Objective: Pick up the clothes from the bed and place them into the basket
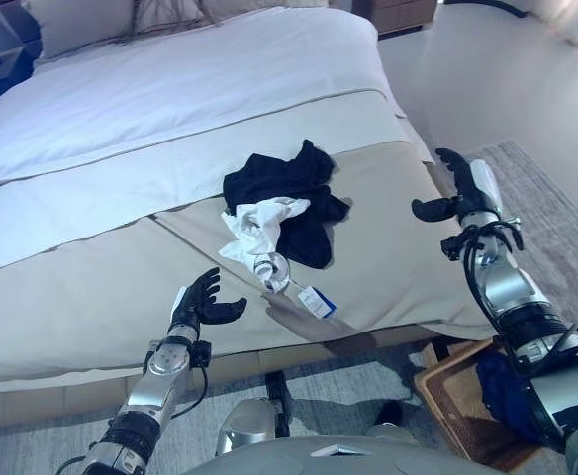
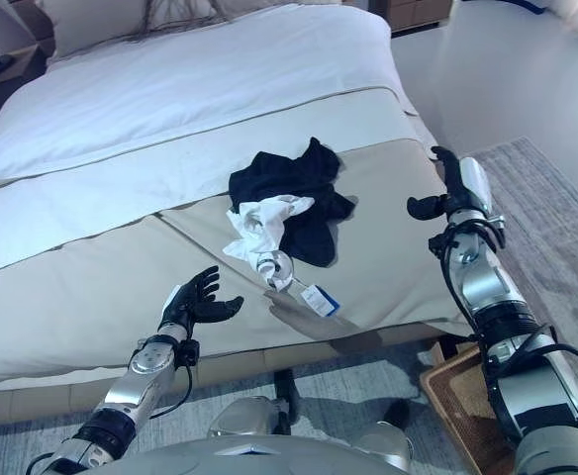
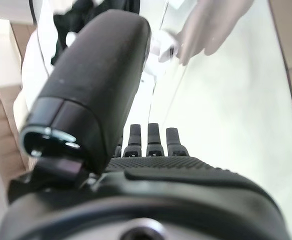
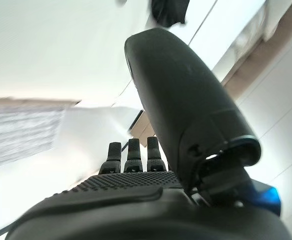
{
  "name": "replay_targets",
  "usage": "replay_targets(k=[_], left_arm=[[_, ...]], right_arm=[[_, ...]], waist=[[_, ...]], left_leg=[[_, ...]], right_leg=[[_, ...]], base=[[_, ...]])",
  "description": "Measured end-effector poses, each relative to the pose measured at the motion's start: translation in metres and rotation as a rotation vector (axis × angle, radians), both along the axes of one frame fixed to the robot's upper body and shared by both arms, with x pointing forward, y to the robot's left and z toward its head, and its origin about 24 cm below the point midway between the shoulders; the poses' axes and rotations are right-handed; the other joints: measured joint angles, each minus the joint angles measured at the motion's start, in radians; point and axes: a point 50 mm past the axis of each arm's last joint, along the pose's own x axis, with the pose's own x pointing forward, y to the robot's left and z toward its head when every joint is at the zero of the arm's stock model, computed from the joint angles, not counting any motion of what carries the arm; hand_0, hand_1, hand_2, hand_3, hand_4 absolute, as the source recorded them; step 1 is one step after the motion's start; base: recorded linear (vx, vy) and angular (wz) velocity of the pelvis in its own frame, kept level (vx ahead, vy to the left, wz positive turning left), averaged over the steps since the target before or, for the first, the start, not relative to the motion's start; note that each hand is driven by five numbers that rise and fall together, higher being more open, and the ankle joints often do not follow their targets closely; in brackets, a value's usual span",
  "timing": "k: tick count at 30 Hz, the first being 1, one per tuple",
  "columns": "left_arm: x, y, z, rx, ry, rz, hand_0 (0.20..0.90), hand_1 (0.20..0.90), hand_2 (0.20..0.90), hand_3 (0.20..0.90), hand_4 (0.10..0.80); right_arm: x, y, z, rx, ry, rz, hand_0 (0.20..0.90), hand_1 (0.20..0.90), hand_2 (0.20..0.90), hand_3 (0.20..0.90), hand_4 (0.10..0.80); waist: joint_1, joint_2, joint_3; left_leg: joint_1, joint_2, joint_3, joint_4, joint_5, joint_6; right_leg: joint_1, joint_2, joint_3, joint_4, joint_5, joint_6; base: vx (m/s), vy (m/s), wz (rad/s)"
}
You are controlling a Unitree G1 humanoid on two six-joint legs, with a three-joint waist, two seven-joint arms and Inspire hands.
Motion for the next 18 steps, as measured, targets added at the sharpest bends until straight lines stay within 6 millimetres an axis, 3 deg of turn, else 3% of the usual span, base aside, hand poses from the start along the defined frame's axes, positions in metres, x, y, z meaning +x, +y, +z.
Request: replay_targets(k=[1, 2, 3, 4, 6, 9, 13, 18], left_arm=[[0.001, 0.003, 0.002, 0.014, -0.007, -0.002, 0.9, 0.9, 0.9, 0.9, 0.8], [0.003, 0.009, 0.006, 0.035, -0.013, -0.005, 0.9, 0.9, 0.9, 0.9, 0.8], [0.007, 0.015, 0.011, 0.06, -0.029, -0.007, 0.9, 0.9, 0.9, 0.9, 0.8], [0.015, 0.021, 0.019, 0.089, -0.055, -0.011, 0.9, 0.9, 0.9, 0.9, 0.8], [0.029, 0.026, 0.033, 0.116, -0.108, 0.006, 0.9, 0.9, 0.9, 0.9, 0.8], [0.031, 0.018, 0.033, 0.097, -0.119, 0.016, 0.9, 0.9, 0.9, 0.9, 0.8], [0.03, -0.003, 0.026, 0.038, -0.112, -0.008, 0.9, 0.9, 0.9, 0.9, 0.8], [0.03, -0.006, 0.026, 0.018, -0.114, -0.023, 0.9, 0.9, 0.9, 0.9, 0.8]], right_arm=[[-0.002, 0.002, -0.003, 0.001, 0.006, 0.008, 0.9, 0.9, 0.9, 0.9, 0.8], [-0.002, 0.006, -0.004, -0.01, 0.012, 0.021, 0.9, 0.9, 0.9, 0.9, 0.8], [0.0, 0.009, -0.002, -0.028, 0.002, 0.037, 0.9, 0.9, 0.9, 0.9, 0.8], [0.002, 0.013, 0.004, -0.035, -0.017, 0.048, 0.9, 0.9, 0.9, 0.9, 0.8], [0.011, 0.018, 0.02, -0.068, -0.062, 0.059, 0.9, 0.9, 0.9, 0.9, 0.8], [0.021, 0.027, 0.033, -0.114, -0.084, 0.085, 0.9, 0.9, 0.9, 0.9, 0.8], [0.028, 0.023, 0.039, -0.133, -0.067, 0.051, 0.9, 0.9, 0.9, 0.9, 0.8], [0.031, 0.014, 0.035, -0.129, -0.018, -0.009, 0.9, 0.9, 0.9, 0.9, 0.8]], waist=[[-0.001, -0.002, 0.003], [-0.003, -0.007, 0.008], [-0.009, -0.019, 0.015], [-0.006, -0.039, 0.027], [-0.003, -0.05, 0.038], [0.019, -0.032, 0.05], [0.048, -0.017, 0.057], [0.103, -0.009, 0.065]], left_leg=[[0.009, 0.005, -0.028, -0.004, 0.005, 0.007], [0.009, 0.017, -0.065, -0.005, 0.002, 0.017], [0.0, 0.018, -0.089, -0.005, -0.001, 0.021], [-0.016, 0.012, -0.101, -0.004, 0.017, 0.011], [-0.073, 0.017, -0.133, -0.006, 0.035, 0.003], [-0.111, 0.038, -0.153, -0.003, 0.06, -0.02], [-0.134, 0.039, -0.191, -0.001, 0.07, -0.035], [-0.134, 0.02, -0.202, -0.002, 0.072, -0.039]], right_leg=[[-0.025, -0.013, 0.01, 0.079, -0.029, 0.004], [-0.049, 0.003, 0.085, 0.116, -0.083, 0.004], [-0.06, 0.027, 0.144, 0.087, -0.085, 0.001], [-0.074, 0.045, 0.166, 0.049, -0.082, -0.003], [-0.099, 0.075, 0.15, 0.002, -0.079, -0.018], [-0.101, 0.109, 0.119, -0.04, -0.06, -0.03], [-0.082, 0.12, 0.075, -0.069, -0.06, -0.031], [-0.058, 0.107, 0.041, -0.081, -0.06, -0.031]], base=[[0.043, -0.195, 0.58], [-0.087, -0.196, 0.68], [-0.157, -0.17, 0.72], [-0.174, -0.138, 0.62], [-0.124, -0.039, 0.52], [-0.038, -0.001, 0.27], [0.038, 0.031, 0.3], [0.101, 0.085, 0.22]])
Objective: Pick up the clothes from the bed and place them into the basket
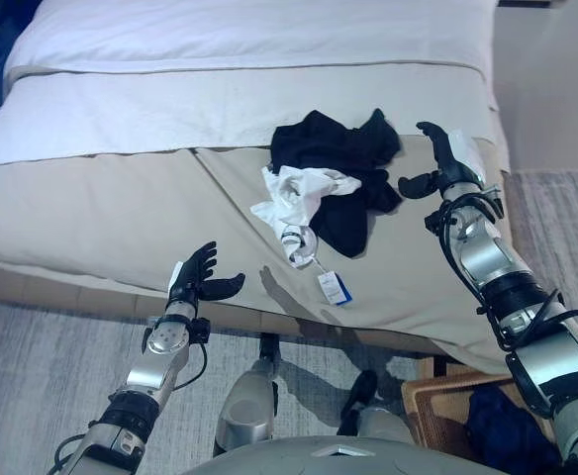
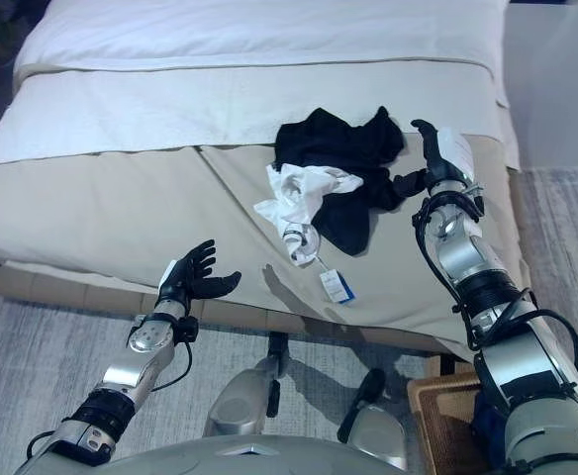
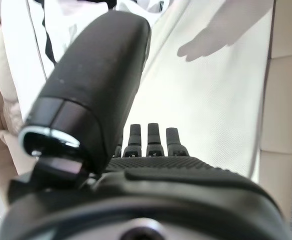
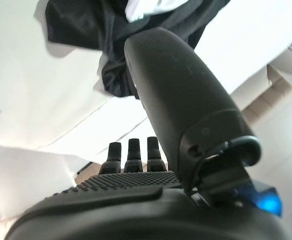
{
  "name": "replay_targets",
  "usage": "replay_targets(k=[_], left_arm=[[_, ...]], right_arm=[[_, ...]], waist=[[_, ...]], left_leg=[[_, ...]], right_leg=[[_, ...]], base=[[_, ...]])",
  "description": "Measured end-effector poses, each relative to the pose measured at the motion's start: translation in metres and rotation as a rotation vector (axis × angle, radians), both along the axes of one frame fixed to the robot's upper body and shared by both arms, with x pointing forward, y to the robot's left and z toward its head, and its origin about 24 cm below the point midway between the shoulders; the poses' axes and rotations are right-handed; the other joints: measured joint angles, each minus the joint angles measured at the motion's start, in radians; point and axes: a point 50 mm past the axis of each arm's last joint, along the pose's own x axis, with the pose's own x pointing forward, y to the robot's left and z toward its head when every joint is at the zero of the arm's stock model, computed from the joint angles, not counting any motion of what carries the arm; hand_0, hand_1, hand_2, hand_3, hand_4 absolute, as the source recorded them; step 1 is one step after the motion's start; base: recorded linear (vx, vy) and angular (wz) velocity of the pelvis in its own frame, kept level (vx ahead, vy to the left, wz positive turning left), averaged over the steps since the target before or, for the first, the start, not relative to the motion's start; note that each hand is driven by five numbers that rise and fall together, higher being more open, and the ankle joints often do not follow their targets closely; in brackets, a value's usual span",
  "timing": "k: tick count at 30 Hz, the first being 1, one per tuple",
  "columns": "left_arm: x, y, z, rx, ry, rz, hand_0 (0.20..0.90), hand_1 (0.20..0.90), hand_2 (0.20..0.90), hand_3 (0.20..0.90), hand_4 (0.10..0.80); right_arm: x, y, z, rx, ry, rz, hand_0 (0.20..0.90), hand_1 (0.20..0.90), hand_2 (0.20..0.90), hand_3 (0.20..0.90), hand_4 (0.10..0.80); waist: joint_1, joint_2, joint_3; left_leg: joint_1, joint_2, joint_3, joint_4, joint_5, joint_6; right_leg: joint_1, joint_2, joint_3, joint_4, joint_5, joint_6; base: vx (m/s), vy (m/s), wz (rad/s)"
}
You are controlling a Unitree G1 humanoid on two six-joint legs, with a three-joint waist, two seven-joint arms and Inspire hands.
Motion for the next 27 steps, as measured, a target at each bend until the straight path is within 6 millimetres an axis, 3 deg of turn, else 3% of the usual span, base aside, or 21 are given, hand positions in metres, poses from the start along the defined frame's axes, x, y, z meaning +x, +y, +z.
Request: replay_targets(k=[8, 10, 14, 18, 24, 27], left_arm=[[0.008, -0.001, 0.017, -0.004, -0.088, -0.049, 0.9, 0.9, 0.9, 0.9, 0.8], [0.012, -0.002, 0.025, 0.001, -0.121, -0.064, 0.9, 0.9, 0.9, 0.9, 0.8], [0.026, -0.006, 0.041, 0.02, -0.179, -0.101, 0.9, 0.9, 0.9, 0.9, 0.8], [0.039, -0.009, 0.057, 0.036, -0.237, -0.126, 0.9, 0.9, 0.9, 0.9, 0.8], [0.036, -0.013, 0.053, 0.037, -0.227, -0.148, 0.9, 0.9, 0.9, 0.9, 0.8], [0.033, -0.014, 0.05, 0.036, -0.218, -0.15, 0.9, 0.9, 0.9, 0.9, 0.8]], right_arm=[[0.014, 0.009, 0.015, -0.011, -0.008, -0.003, 0.9, 0.9, 0.9, 0.9, 0.8], [0.018, 0.011, 0.018, -0.003, -0.013, -0.006, 0.9, 0.9, 0.9, 0.9, 0.8], [0.021, 0.013, 0.021, 0.0, -0.012, -0.015, 0.9, 0.9, 0.9, 0.9, 0.8], [0.027, 0.02, 0.028, 0.003, -0.023, -0.012, 0.9, 0.9, 0.9, 0.9, 0.8], [0.03, 0.038, 0.008, -0.017, 0.051, 0.02, 0.9, 0.9, 0.9, 0.9, 0.8], [0.031, 0.037, 0.01, -0.021, 0.046, 0.015, 0.9, 0.9, 0.9, 0.9, 0.8]], waist=[[0.065, 0.015, 0.092], [0.076, 0.016, 0.114], [0.102, 0.018, 0.157], [0.124, 0.02, 0.207], [0.147, 0.02, 0.224], [0.152, 0.02, 0.224]], left_leg=[[-0.027, -0.031, -0.039, 0.023, -0.002, -0.003], [-0.054, -0.039, -0.046, 0.045, -0.012, -0.016], [-0.091, -0.071, -0.05, 0.089, -0.012, -0.015], [-0.139, -0.1, -0.06, 0.171, -0.044, 0.002], [-0.175, -0.13, -0.071, 0.26, -0.088, 0.016], [-0.229, -0.141, -0.079, 0.322, -0.115, 0.017]], right_leg=[[0.004, -0.03, -0.052, 0.024, -0.01, 0.011], [-0.033, -0.053, -0.055, 0.09, -0.043, 0.015], [-0.089, -0.121, -0.073, 0.235, -0.108, 0.012], [-0.136, -0.178, -0.078, 0.362, -0.161, 0.005], [-0.159, -0.231, -0.086, 0.469, -0.208, 0.004], [-0.197, -0.248, -0.092, 0.525, -0.231, -0.001]], base=[[0.029, 0.065, 0.2], [0.006, 0.024, 0.13], [-0.018, 0.029, 0.28], [-0.016, 0.037, 0.22], [-0.003, 0.039, 0.14], [0.018, 0.037, 0.16]])
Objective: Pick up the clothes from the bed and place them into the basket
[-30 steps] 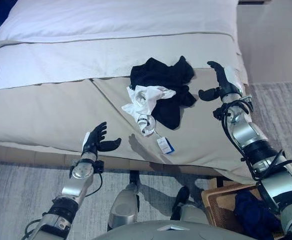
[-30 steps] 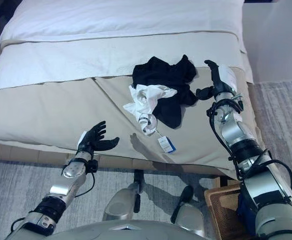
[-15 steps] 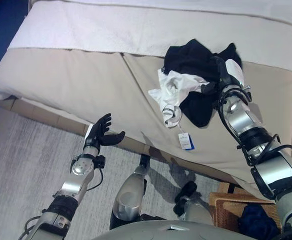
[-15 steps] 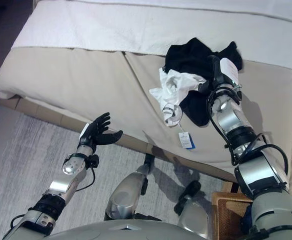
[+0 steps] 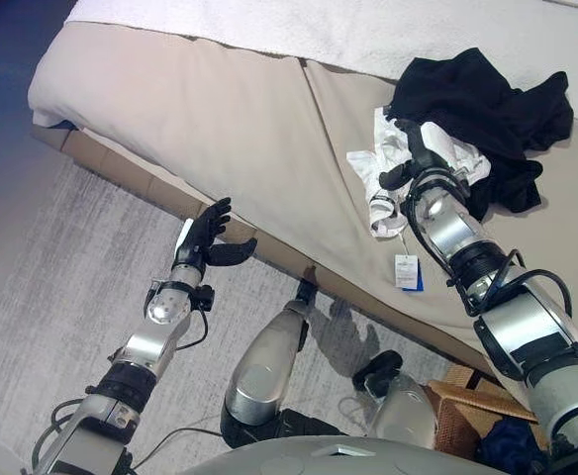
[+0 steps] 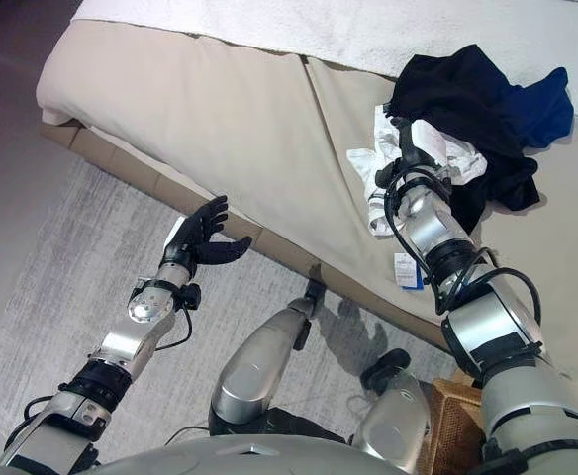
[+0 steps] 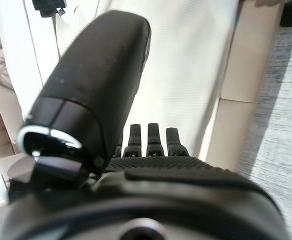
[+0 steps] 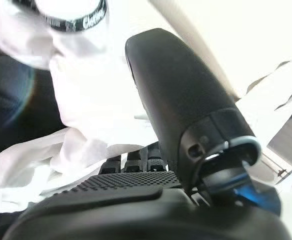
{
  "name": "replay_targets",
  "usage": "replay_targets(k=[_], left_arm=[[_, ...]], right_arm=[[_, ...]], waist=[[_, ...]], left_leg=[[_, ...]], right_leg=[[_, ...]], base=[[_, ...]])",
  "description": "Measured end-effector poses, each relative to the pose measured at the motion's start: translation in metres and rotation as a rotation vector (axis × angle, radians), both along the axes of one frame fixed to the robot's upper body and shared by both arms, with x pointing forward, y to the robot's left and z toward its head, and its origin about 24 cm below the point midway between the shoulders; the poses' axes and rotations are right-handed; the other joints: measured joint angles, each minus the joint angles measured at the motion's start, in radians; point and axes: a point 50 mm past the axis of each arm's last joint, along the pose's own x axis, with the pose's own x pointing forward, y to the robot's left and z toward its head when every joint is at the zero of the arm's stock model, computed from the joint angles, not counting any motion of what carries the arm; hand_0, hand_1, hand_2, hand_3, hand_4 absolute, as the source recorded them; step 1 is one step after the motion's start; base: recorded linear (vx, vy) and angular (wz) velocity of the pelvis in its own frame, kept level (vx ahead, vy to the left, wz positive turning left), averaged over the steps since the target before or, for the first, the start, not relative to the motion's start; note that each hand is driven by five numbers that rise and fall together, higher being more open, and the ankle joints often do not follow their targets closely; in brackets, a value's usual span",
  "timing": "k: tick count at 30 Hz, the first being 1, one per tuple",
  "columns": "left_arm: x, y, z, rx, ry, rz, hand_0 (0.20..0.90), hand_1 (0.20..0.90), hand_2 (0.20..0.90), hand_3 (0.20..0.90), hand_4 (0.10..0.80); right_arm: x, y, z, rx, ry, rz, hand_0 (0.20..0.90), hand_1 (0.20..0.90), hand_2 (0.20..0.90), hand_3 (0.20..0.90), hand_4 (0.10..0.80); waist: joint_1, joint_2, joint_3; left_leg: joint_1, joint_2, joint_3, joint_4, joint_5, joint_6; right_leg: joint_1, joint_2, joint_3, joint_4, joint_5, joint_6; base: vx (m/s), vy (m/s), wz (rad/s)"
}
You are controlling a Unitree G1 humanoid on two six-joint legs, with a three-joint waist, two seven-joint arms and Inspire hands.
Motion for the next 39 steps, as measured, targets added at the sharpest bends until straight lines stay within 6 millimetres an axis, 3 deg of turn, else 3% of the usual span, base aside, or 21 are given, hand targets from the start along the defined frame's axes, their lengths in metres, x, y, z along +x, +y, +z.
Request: replay_targets(k=[2, 10, 17, 22, 24, 25, 26, 33, 39], left_arm=[[-0.004, 0.0, -0.005, -0.008, 0.018, 0.001, 0.9, 0.9, 0.9, 0.9, 0.8], [-0.007, -0.003, -0.005, -0.03, 0.017, -0.003, 0.9, 0.9, 0.9, 0.9, 0.8], [-0.004, -0.015, -0.002, -0.014, 0.004, -0.046, 0.9, 0.9, 0.9, 0.9, 0.8], [-0.003, -0.02, 0.004, -0.006, -0.021, -0.058, 0.9, 0.9, 0.9, 0.9, 0.8], [-0.002, -0.019, 0.005, -0.004, -0.026, -0.054, 0.9, 0.9, 0.9, 0.9, 0.8], [-0.002, -0.019, 0.006, -0.001, -0.028, -0.054, 0.9, 0.9, 0.9, 0.9, 0.8], [-0.001, -0.018, 0.007, 0.001, -0.03, -0.054, 0.9, 0.9, 0.9, 0.9, 0.8], [0.003, -0.018, 0.013, 0.009, -0.054, -0.04, 0.9, 0.9, 0.9, 0.9, 0.8], [0.001, -0.015, 0.009, 0.018, -0.033, -0.03, 0.9, 0.9, 0.9, 0.9, 0.8]], right_arm=[[0.0, 0.0, 0.001, -0.003, -0.002, -0.003, 0.9, 0.9, 0.9, 0.9, 0.8], [0.005, -0.011, 0.004, -0.102, 0.039, -0.064, 0.9, 0.9, 0.9, 0.9, 0.8], [0.013, -0.015, 0.017, -0.444, 0.143, -0.087, 0.9, 0.9, 0.9, 0.9, 0.8], [0.016, -0.013, 0.025, -0.814, 0.261, -0.088, 0.9, 0.9, 0.9, 0.9, 0.8], [0.016, -0.011, 0.026, -0.896, 0.284, -0.092, 0.634, 0.634, 0.634, 0.59, 0.49], [0.016, -0.011, 0.025, -0.925, 0.289, -0.092, 0.382, 0.382, 0.382, 0.296, 0.196], [0.016, -0.01, 0.026, -0.939, 0.283, -0.093, 0.3, 0.3, 0.3, 0.2, 0.1], [0.016, -0.015, 0.03, -0.924, 0.184, -0.123, 0.3, 0.3, 0.3, 0.2, 0.1], [0.011, -0.022, 0.018, -0.563, 0.089, -0.137, 0.3, 0.3, 0.3, 0.2, 0.1]], waist=[[0.001, -0.001, 0.001], [0.006, -0.004, 0.007], [0.003, -0.004, 0.008], [0.01, -0.004, 0.008], [0.012, -0.004, 0.008], [0.012, -0.004, 0.008], [0.012, -0.004, 0.008], [0.011, -0.008, 0.01], [-0.005, -0.023, 0.019]], left_leg=[[-0.038, -0.003, -0.002, 0.037, -0.013, 0.012], [-0.132, -0.004, -0.007, 0.102, -0.019, 0.017], [-0.192, 0.001, -0.007, 0.132, -0.017, 0.019], [-0.201, 0.002, -0.008, 0.135, -0.017, 0.019], [-0.201, 0.001, -0.007, 0.135, -0.017, 0.02], [-0.201, 0.001, -0.007, 0.136, -0.017, 0.02], [-0.201, 0.002, -0.007, 0.136, -0.017, 0.02], [-0.197, 0.011, -0.002, 0.138, -0.011, 0.028], [-0.094, 0.037, 0.022, 0.095, -0.012, 0.03]], right_leg=[[-0.034, -0.017, 0.0, 0.043, -0.016, -0.008], [-0.123, -0.036, 0.008, 0.118, -0.031, -0.012], [-0.183, -0.036, 0.018, 0.144, -0.031, -0.012], [-0.192, -0.036, 0.018, 0.143, -0.031, -0.012], [-0.192, -0.036, 0.018, 0.143, -0.031, -0.012], [-0.192, -0.035, 0.018, 0.143, -0.031, -0.012], [-0.192, -0.035, 0.018, 0.142, -0.031, -0.012], [-0.189, -0.025, 0.023, 0.139, -0.03, -0.012], [-0.099, 0.013, 0.041, 0.064, -0.01, -0.023]], base=[[0.02, 0.041, 0.13], [-0.003, 0.006, 0.04], [-0.022, -0.009, -0.02], [-0.016, -0.027, 0.0], [-0.04, -0.015, 0.0], [-0.042, -0.011, -0.01], [-0.033, -0.009, -0.01], [-0.037, -0.013, -0.04], [-0.016, 0.0, -0.18]])
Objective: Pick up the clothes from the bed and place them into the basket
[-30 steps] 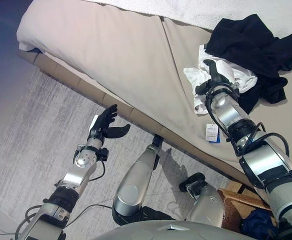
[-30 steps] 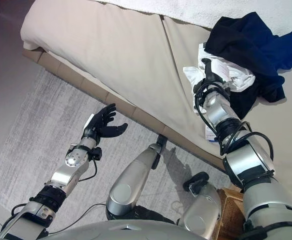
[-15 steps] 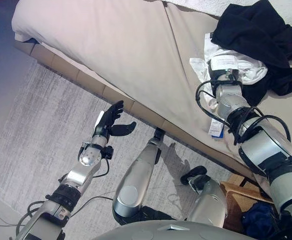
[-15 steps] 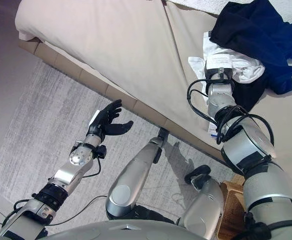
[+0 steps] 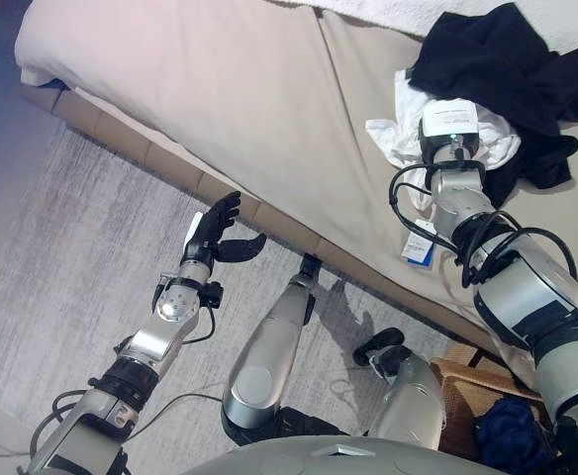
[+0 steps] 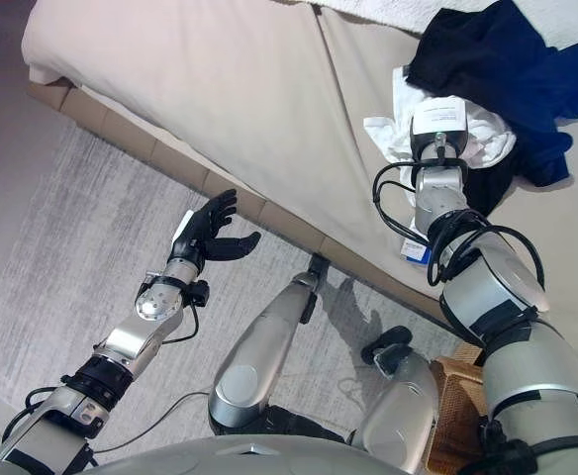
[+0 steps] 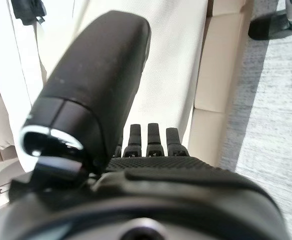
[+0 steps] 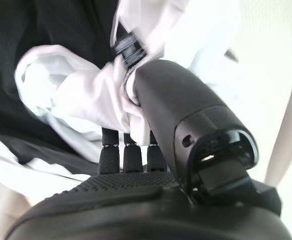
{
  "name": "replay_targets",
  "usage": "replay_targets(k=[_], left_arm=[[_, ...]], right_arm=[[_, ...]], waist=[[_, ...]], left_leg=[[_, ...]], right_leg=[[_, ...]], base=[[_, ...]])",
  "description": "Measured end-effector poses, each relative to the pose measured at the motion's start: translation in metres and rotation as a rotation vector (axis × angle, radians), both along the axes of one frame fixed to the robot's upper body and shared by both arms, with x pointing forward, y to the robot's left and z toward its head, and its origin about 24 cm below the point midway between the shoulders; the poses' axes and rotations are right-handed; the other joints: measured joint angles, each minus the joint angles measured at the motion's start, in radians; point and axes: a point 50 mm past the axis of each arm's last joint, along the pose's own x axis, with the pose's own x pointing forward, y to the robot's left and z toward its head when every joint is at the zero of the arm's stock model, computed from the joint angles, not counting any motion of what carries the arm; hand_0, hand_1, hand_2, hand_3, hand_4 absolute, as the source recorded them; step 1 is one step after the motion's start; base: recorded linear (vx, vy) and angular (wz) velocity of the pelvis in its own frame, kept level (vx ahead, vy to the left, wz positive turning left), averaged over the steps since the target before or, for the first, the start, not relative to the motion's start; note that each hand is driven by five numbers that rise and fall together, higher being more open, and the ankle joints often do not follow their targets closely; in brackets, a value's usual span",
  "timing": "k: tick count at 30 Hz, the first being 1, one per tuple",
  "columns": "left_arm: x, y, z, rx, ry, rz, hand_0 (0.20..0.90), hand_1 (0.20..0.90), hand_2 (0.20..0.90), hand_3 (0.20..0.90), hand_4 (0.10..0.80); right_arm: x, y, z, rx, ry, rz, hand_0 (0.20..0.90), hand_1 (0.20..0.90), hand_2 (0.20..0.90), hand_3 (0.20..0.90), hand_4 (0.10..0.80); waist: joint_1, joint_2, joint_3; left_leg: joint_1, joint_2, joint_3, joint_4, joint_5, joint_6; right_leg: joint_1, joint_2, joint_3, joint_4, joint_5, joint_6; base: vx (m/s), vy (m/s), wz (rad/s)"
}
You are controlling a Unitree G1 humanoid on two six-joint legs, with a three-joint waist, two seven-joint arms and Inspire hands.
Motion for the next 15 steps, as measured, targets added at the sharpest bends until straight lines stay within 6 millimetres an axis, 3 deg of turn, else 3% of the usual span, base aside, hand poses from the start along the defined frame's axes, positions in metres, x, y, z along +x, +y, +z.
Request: replay_targets(k=[4, 8, 13, 15], left_arm=[[0.001, 0.002, -0.001, 0.009, 0.014, 0.014, 0.9, 0.9, 0.9, 0.9, 0.8], [0.002, 0.006, 0.0, 0.011, 0.021, 0.044, 0.9, 0.9, 0.9, 0.9, 0.8], [0.008, 0.015, 0.009, 0.007, -0.002, 0.101, 0.9, 0.9, 0.9, 0.9, 0.8], [0.01, 0.016, 0.01, 0.008, 0.001, 0.11, 0.9, 0.9, 0.9, 0.9, 0.8]], right_arm=[[-0.003, 0.007, 0.004, 0.267, -0.105, 0.035, 0.3, 0.3, 0.3, 0.2, 0.1], [-0.009, 0.011, 0.013, 0.379, -0.167, 0.101, 0.3, 0.3, 0.3, 0.2, 0.1], [-0.017, -0.001, 0.047, 0.414, -0.314, 0.153, 0.3, 0.3, 0.3, 0.2, 0.1], [-0.021, -0.007, 0.063, 0.418, -0.37, 0.164, 0.3, 0.3, 0.3, 0.2, 0.1]], waist=[[-0.037, -0.007, 0.0], [-0.077, -0.019, -0.002], [-0.129, -0.037, -0.007], [-0.148, -0.043, -0.007]], left_leg=[[0.094, 0.032, 0.036, -0.079, 0.014, -0.002], [0.193, 0.059, 0.072, -0.185, 0.035, -0.013], [0.286, 0.07, 0.109, -0.297, 0.078, -0.018], [0.318, 0.079, 0.122, -0.32, 0.083, -0.016]], right_leg=[[0.072, 0.055, 0.033, -0.119, 0.054, 0.005], [0.16, 0.113, 0.052, -0.27, 0.12, 0.014], [0.242, 0.163, 0.086, -0.417, 0.198, 0.034], [0.268, 0.175, 0.093, -0.448, 0.213, 0.023]], base=[[-0.023, 0.001, -0.34], [0.063, -0.022, -0.33], [0.045, -0.042, -0.26], [0.052, -0.046, -0.16]])
